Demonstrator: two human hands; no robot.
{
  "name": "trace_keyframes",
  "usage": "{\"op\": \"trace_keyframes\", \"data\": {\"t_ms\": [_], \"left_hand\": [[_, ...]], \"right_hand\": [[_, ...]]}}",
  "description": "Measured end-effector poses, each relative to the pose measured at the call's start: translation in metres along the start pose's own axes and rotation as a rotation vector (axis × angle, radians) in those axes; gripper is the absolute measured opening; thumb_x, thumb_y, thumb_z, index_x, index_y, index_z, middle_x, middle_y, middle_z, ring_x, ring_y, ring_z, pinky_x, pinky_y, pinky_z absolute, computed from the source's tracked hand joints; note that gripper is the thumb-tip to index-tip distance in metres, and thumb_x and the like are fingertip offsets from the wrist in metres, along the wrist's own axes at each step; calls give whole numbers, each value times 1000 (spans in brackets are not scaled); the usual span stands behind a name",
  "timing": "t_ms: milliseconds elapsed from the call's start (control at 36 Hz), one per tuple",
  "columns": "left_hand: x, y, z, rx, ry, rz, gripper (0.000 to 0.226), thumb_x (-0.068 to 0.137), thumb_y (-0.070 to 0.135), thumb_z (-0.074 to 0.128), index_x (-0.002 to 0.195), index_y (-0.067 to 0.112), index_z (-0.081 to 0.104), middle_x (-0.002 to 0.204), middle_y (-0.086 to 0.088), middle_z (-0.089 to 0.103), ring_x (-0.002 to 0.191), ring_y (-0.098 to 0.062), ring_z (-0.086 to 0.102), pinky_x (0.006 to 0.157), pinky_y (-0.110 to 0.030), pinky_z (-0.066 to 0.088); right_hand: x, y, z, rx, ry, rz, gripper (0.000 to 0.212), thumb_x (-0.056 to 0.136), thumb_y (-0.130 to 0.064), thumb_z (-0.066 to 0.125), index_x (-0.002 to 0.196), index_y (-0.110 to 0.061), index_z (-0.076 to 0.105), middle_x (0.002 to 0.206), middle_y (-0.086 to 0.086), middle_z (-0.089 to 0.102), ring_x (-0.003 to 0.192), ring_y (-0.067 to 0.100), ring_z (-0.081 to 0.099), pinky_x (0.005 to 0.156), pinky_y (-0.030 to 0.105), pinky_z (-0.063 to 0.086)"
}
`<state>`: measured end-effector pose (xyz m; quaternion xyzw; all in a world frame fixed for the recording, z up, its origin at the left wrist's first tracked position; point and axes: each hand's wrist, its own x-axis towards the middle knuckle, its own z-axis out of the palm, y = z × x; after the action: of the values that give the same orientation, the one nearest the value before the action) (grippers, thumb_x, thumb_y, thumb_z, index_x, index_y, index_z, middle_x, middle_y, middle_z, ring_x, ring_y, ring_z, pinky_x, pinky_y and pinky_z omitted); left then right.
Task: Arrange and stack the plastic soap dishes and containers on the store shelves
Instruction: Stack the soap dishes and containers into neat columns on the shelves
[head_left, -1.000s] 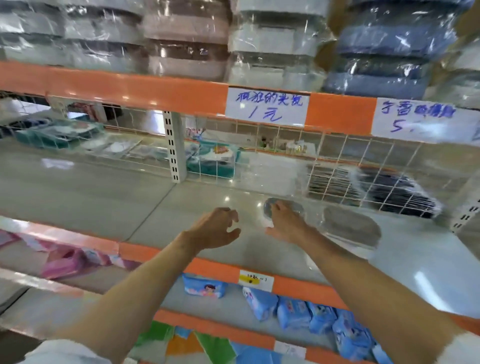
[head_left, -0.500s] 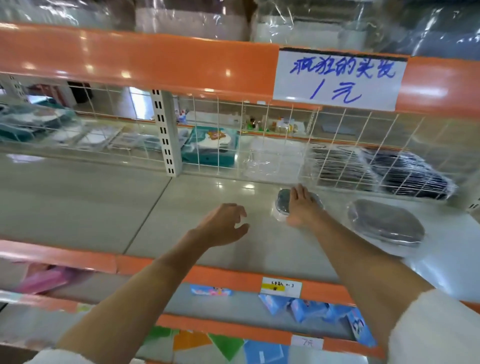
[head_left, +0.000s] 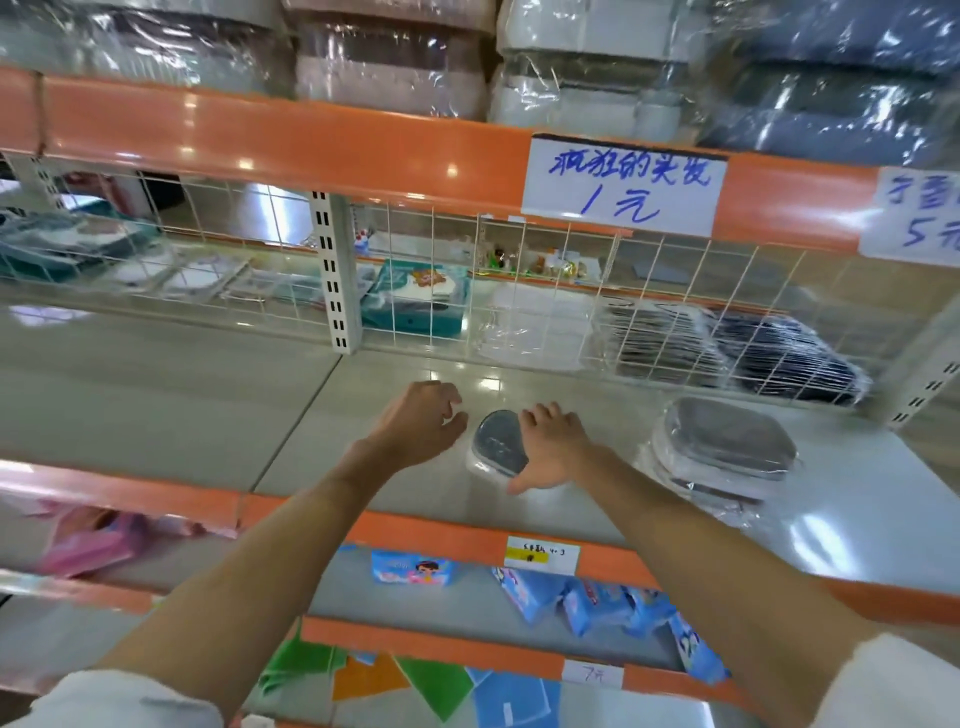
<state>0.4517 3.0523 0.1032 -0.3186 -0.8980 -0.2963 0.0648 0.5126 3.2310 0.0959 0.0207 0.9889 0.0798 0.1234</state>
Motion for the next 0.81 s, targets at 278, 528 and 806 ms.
{"op": "trace_keyframes", "data": {"t_ms": [278,528,806], "left_hand": [[-21,56,-28,86,27,-11,29,92,15,54,114,0,62,104,-14,66,86,-20,58,81,-24,43],[-51,144,-38,179,-30,0,27,91,21,56,112,5,63,107,-11,67,99,-28,61,90,-34,47],[-92,274,-32,226,-138,264,23,93,21,52,104,9,68,101,-4,69,94,-21,63,82,-33,50]], "right_hand": [[-66,-7,-29,200,171,-146,83,72,-45,72,132,-5,32,128,13,38,118,31,40,95,35,34],[-168,46,-52,147,164,-116,98,79,-51,65,149,-8,13,151,11,23,138,29,21,108,41,24],[-302,132,-45,261,268,-54,99,75,-42,73,150,-15,14,150,7,20,139,30,17,112,47,28]]}}
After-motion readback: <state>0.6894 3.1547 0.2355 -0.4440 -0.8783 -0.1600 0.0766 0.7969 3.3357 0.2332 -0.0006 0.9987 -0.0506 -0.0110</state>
